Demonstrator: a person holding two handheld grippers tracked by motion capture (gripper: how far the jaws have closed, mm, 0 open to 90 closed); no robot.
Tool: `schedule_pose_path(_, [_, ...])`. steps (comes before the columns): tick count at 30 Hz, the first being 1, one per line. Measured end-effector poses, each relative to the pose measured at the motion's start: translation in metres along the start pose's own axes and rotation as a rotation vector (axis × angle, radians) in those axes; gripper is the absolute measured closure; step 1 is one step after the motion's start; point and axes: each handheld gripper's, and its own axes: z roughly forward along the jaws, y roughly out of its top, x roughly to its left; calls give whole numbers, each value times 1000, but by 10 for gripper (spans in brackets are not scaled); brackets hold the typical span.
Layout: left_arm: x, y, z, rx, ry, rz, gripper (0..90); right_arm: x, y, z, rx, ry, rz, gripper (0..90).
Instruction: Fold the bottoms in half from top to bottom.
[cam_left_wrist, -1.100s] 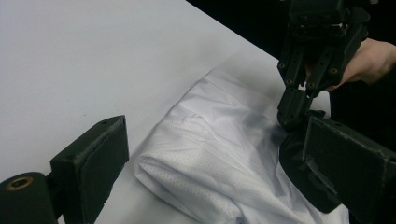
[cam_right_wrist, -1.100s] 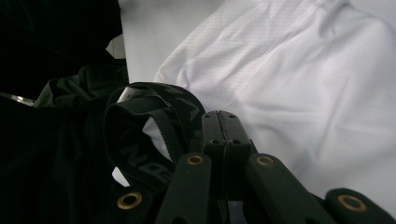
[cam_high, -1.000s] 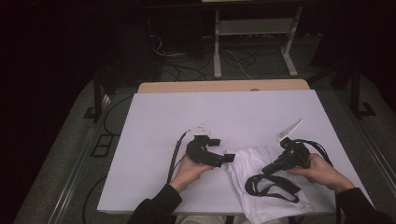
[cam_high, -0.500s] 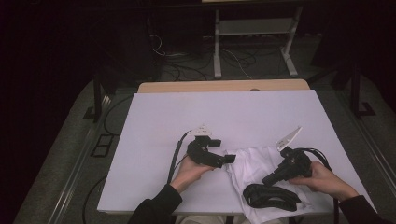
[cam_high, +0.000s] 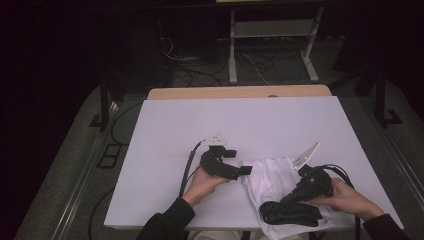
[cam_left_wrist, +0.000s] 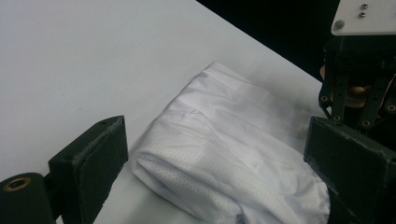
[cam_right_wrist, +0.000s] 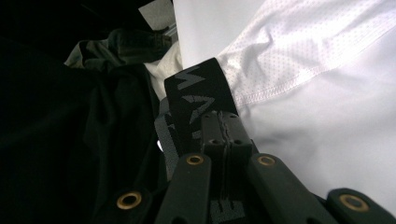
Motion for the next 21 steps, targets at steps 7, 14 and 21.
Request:
schedule_pose_path(7, [1, 0, 1, 7, 3, -3, 48, 2, -1, 5, 38, -9, -18, 882])
schedule_pose_path(14, [3, -1, 1, 9, 7, -16, 32, 3, -1, 15, 98, -34, -30, 882])
schedule_pose_path(21, [4, -1, 1, 9, 11, -16, 28, 4, -2, 17, 102, -28, -29, 858])
